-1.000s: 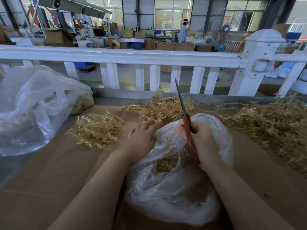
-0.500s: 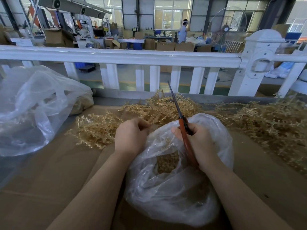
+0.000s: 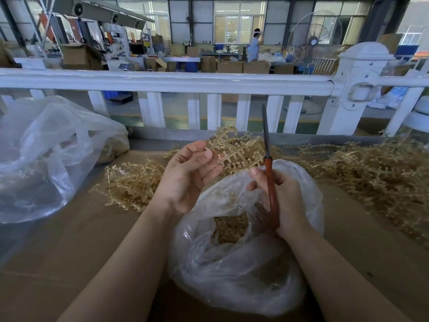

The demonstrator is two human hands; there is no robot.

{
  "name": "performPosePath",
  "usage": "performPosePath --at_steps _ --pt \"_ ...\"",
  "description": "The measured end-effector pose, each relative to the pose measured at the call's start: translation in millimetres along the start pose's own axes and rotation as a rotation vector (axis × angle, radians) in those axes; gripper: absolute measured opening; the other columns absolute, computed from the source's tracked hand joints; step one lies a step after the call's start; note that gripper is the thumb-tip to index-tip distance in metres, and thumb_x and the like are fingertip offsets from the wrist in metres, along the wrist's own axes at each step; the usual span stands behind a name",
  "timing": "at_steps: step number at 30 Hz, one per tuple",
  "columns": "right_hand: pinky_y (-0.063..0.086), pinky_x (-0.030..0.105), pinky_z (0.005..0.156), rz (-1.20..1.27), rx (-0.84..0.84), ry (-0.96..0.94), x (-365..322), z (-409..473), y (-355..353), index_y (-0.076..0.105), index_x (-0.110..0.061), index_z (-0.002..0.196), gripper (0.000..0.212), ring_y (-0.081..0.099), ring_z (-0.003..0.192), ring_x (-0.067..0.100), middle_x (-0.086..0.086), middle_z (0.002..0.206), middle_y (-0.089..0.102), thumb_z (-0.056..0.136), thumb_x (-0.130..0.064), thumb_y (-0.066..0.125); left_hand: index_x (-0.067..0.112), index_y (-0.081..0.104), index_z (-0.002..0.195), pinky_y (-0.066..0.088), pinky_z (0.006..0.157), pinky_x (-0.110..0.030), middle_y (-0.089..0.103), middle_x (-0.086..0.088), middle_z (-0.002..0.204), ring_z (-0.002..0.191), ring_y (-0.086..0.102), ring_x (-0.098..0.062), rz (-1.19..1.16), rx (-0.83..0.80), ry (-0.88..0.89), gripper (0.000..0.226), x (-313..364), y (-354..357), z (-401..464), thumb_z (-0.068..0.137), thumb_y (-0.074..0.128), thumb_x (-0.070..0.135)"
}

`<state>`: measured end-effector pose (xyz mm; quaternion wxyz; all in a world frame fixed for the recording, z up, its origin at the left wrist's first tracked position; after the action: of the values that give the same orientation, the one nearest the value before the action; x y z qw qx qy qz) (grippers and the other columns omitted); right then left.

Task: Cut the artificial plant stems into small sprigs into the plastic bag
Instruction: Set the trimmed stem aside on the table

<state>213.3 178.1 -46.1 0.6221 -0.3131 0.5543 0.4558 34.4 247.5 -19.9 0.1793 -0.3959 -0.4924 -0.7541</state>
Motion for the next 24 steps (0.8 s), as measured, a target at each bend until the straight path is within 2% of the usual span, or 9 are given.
performPosePath --at_steps 2,4,7,10,12,16,20,21,24 --pt "0.042 0.011 0.046 0.046 -0.017 -0.001 -4.3 -1.6 -0.1 0.072 -0.012 0.084 0.038 0.054 0.045 0.002 0.015 0.086 0.075 0.073 -0.048 0.073 0.017 0.068 0.093 0.061 0.076 -0.032 0.075 -0.005 0.085 0.081 0.074 -0.016 -0.021 0.004 -0.018 0.021 0.1 0.3 0.1 0.076 0.07 0.004" --pt "0.041 0.01 0.044 0.059 -0.028 0.011 -7.6 -3.2 -0.1 0.072 -0.017 0.081 0.036 0.051 0.043 0.003 0.021 0.09 0.074 0.07 -0.051 0.072 0.016 0.068 0.093 0.06 0.073 -0.03 0.075 -0.006 0.085 0.08 0.074 -0.017 -0.021 0.014 -0.026 0.022 0.3 -0.4 0.1 0.076 0.071 0.003" --pt "0.038 0.012 0.041 0.132 -0.039 0.037 -11.0 -4.4 1.8 0.072 -0.016 0.078 0.023 0.047 0.041 0.004 0.032 0.094 0.069 0.073 -0.039 0.072 0.016 0.068 0.093 0.06 0.072 -0.03 0.075 -0.005 0.084 0.077 0.074 -0.017 0.001 0.019 -0.024 0.023 0.0 -1.6 -0.1 0.075 0.071 0.003" --pt "0.042 0.008 0.045 0.171 -0.047 0.06 -9.7 -2.6 2.7 0.067 -0.007 0.087 0.017 0.056 0.043 0.0 0.023 0.091 0.071 0.083 -0.022 0.071 0.016 0.069 0.092 0.061 0.071 -0.03 0.075 -0.005 0.082 0.075 0.074 -0.016 0.021 0.024 -0.028 0.023 -1.2 -0.6 -0.6 0.073 0.072 0.003" --pt "0.041 0.009 0.043 0.139 -0.04 0.067 -7.6 -1.5 2.1 0.067 -0.005 0.086 0.009 0.053 0.04 0.001 0.018 0.088 0.072 0.09 -0.013 0.069 0.016 0.069 0.091 0.061 0.072 -0.03 0.075 -0.006 0.082 0.076 0.074 -0.017 0.039 0.027 -0.041 0.023 -2.5 -0.2 -1.2 0.072 0.073 0.003" --pt "0.036 0.013 0.039 0.113 -0.034 0.055 -7.1 -0.7 0.5 0.068 -0.006 0.082 0.012 0.043 0.037 0.003 0.014 0.082 0.072 0.093 -0.01 0.067 0.015 0.068 0.095 0.061 0.074 -0.033 0.07 -0.007 0.08 0.075 0.073 -0.017 0.102 0.022 -0.103 0.025 -3.9 1.0 -2.7 0.072 0.071 0.004" --pt "0.035 0.015 0.039 0.089 -0.039 0.044 -7.3 -0.7 1.0 0.069 -0.007 0.078 0.015 0.044 0.039 0.007 0.034 0.088 0.064 0.092 -0.01 0.068 0.011 0.063 0.106 0.061 0.073 -0.034 0.065 -0.001 0.073 0.068 0.068 -0.014 0.224 -0.019 -0.179 0.033 -3.5 2.8 -4.9 0.075 0.072 0.011" --pt "0.035 0.016 0.039 0.075 -0.046 0.042 -6.9 -0.6 1.4 0.069 -0.008 0.078 0.014 0.043 0.04 0.007 0.034 0.088 0.064 0.092 -0.011 0.068 0.011 0.063 0.107 0.061 0.074 -0.034 0.063 0.0 0.073 0.067 0.066 -0.013 0.269 -0.032 -0.197 0.034 -3.6 3.3 -5.7 0.075 0.074 0.015" --pt "0.038 0.012 0.041 0.087 -0.077 0.048 -6.0 -0.7 2.9 0.068 -0.009 0.081 0.011 0.049 0.041 0.003 0.007 0.068 0.067 0.092 -0.011 0.069 0.017 0.071 0.085 0.058 0.073 -0.031 0.058 0.002 0.068 0.062 0.06 -0.01 0.429 -0.043 -0.232 0.022 -6.0 5.7 -9.1 0.068 0.081 0.025"
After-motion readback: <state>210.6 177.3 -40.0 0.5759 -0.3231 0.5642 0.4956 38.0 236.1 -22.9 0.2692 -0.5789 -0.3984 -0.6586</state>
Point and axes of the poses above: each hand's wrist, its own z-axis towards the middle knuckle, its own y-axis out of the palm, x = y × z, the point moved 5 cm from there along z, towards the middle knuckle
